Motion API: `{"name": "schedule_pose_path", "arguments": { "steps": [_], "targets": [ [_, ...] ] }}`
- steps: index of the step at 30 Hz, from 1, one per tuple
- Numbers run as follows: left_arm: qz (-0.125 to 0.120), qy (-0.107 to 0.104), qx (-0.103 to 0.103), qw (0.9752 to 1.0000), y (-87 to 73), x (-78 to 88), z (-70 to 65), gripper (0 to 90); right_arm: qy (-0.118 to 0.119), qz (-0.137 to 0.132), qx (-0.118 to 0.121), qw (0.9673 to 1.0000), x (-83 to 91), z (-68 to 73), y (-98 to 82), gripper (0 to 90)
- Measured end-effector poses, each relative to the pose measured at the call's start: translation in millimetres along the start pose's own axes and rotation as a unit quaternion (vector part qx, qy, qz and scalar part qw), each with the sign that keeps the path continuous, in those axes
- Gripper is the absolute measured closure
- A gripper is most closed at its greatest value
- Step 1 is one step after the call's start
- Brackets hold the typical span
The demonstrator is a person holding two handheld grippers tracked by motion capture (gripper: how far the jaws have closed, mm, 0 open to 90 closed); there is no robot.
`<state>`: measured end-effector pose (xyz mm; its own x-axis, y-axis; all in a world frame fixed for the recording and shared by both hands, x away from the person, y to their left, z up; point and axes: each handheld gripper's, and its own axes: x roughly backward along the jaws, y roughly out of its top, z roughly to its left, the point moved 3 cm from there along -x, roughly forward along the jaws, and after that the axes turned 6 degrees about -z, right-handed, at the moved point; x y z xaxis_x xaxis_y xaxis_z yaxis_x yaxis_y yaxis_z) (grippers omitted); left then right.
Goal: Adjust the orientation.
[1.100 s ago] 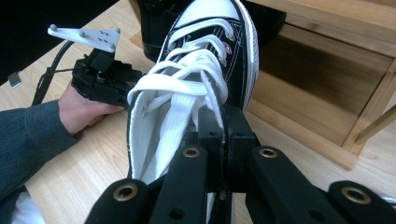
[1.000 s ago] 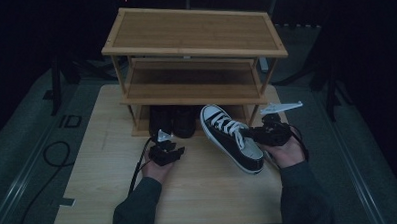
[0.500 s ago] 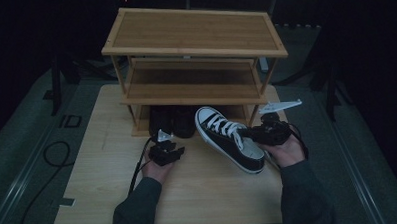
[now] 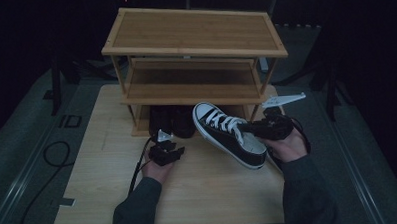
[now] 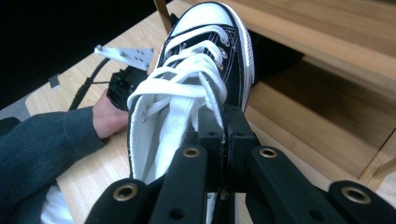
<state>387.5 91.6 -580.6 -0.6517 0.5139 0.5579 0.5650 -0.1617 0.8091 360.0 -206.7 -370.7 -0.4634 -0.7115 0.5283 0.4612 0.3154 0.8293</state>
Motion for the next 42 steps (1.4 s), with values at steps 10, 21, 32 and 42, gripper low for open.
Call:
{"name": "schedule_pose_path", "arguments": {
  "steps": [10, 21, 32, 42],
  "targets": [
    [0.000, 0.000, 0.000, 1.0000, 0.0, 0.0, -0.2, 55.3, -0.006, -0.019, -0.002, 0.9998, 7.0, -5.7, 20.0, 88.0],
    [0.000, -0.001, -0.001, 1.0000, 0.0, -0.1, -0.3, 55.3, -0.043, -0.025, -0.013, 0.9987, -6.5, -20.5, 50.3, 88.0],
    [0.000, -0.003, -0.001, 1.0000, 0.0, -0.1, -0.4, 55.3, -0.086, -0.031, -0.033, 0.9952, -39.1, -32.2, 72.8, 88.0],
    [0.000, -0.004, -0.001, 1.0000, 0.1, -0.2, -0.5, 55.3, -0.099, -0.045, -0.052, 0.9928, -62.6, -36.6, 82.0, 87.9]
  ]
}}
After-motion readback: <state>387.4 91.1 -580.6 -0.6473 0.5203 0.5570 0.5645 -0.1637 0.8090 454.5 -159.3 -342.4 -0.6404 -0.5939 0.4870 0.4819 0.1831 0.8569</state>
